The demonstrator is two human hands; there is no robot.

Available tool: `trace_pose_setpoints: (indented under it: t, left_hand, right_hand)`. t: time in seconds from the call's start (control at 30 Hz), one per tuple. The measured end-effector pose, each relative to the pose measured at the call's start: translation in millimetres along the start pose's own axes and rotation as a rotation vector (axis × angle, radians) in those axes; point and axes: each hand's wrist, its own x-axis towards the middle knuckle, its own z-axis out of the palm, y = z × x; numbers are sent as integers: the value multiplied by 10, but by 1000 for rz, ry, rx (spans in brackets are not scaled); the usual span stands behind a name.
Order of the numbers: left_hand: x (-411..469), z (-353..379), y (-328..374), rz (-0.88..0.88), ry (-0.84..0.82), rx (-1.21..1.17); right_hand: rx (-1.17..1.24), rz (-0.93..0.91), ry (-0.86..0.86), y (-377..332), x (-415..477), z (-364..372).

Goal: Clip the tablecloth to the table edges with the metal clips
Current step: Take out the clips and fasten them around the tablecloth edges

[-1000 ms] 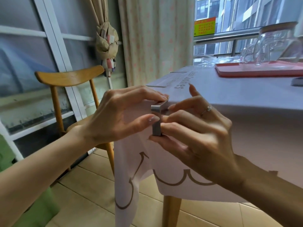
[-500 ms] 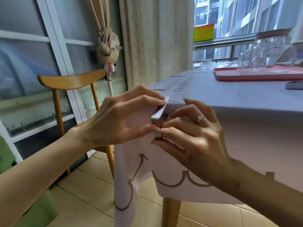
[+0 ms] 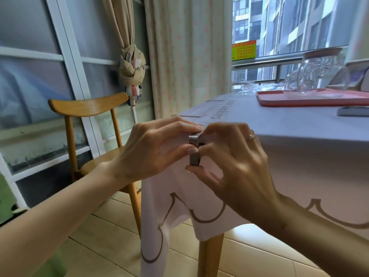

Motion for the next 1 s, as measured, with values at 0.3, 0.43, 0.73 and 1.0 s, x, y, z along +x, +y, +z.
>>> trace_pose_setpoints:
  t: [0.3, 0.43, 0.73, 1.0]
  left_hand:
    - [9, 8, 7, -34, 45, 18]
    - [15, 32, 29, -61, 77, 54]
    - [23, 139, 47, -125, 182, 107]
    - [61, 254, 116, -206, 317, 147]
  right_hand:
    - [-143, 231, -140, -128, 181, -150]
    - [-178, 294, -198, -117, 215, -129]
    - [-182, 384, -372, -95, 420, -316]
    - [-133, 407, -339, -71, 446, -293]
